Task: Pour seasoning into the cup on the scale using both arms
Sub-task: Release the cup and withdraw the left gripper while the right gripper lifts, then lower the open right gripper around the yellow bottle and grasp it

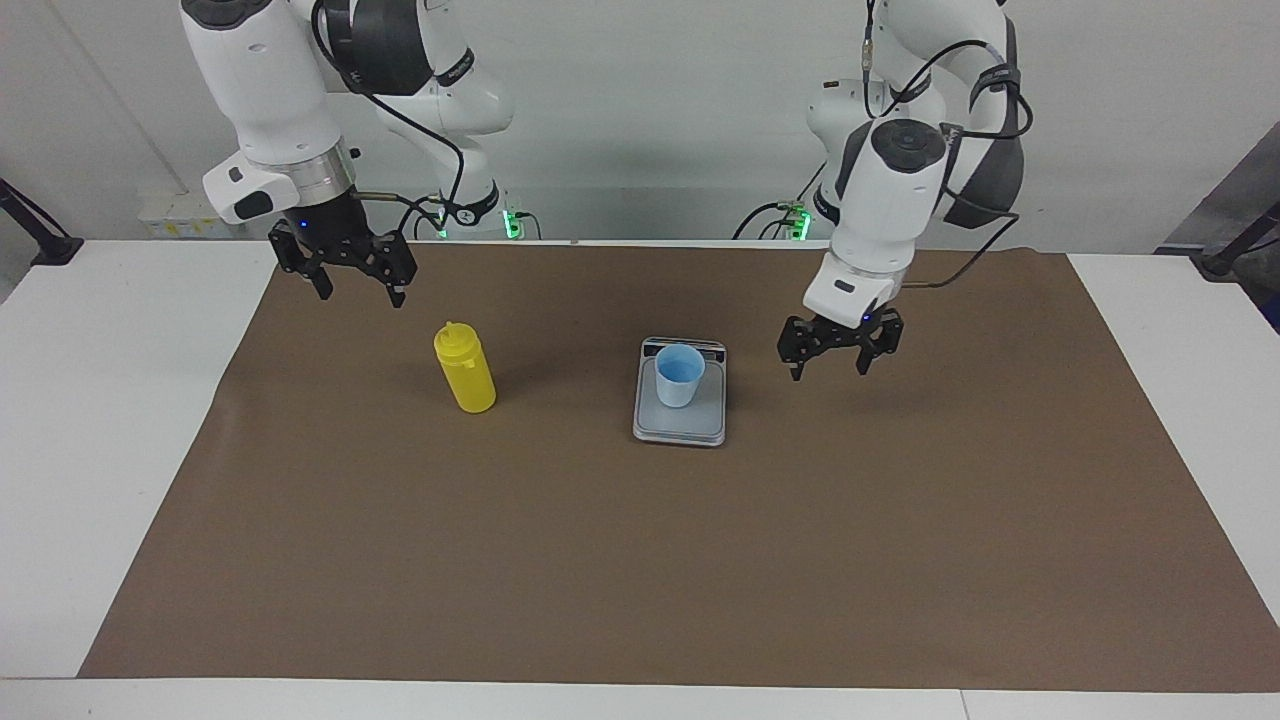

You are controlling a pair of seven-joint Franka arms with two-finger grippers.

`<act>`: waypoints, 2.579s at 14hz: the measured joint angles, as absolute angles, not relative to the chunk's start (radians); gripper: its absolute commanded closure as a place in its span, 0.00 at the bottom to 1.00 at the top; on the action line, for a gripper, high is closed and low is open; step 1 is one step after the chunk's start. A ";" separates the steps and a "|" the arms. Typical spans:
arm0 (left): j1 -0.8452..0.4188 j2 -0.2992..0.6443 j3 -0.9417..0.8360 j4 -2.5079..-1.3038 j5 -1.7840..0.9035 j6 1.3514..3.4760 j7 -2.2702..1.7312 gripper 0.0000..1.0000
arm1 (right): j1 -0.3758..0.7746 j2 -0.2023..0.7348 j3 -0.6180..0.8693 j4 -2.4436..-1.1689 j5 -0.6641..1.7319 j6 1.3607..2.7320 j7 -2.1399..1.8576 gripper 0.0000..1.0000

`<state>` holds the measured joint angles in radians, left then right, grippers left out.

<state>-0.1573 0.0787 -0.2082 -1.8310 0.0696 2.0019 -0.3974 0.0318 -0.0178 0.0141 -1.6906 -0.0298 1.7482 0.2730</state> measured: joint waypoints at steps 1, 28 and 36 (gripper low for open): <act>-0.130 0.064 -0.208 -1.831 0.070 1.979 -0.345 0.00 | 0.031 -0.009 0.013 -1.691 -0.030 1.759 0.335 0.12; 0.132 -0.022 -0.207 -1.607 -0.001 1.615 0.029 0.00 | -0.152 0.207 0.005 -2.055 0.624 1.831 0.923 0.00; 0.017 -0.024 -0.079 -1.607 -0.001 1.595 0.031 0.00 | -0.126 0.176 0.008 -2.094 0.691 1.868 0.922 1.00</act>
<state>0.0174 -0.0235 -0.0794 -1.6070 -0.0014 1.5946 0.0306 -0.1259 0.1762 0.0076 -2.0939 0.6912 1.8678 0.9223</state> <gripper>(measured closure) 0.000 0.383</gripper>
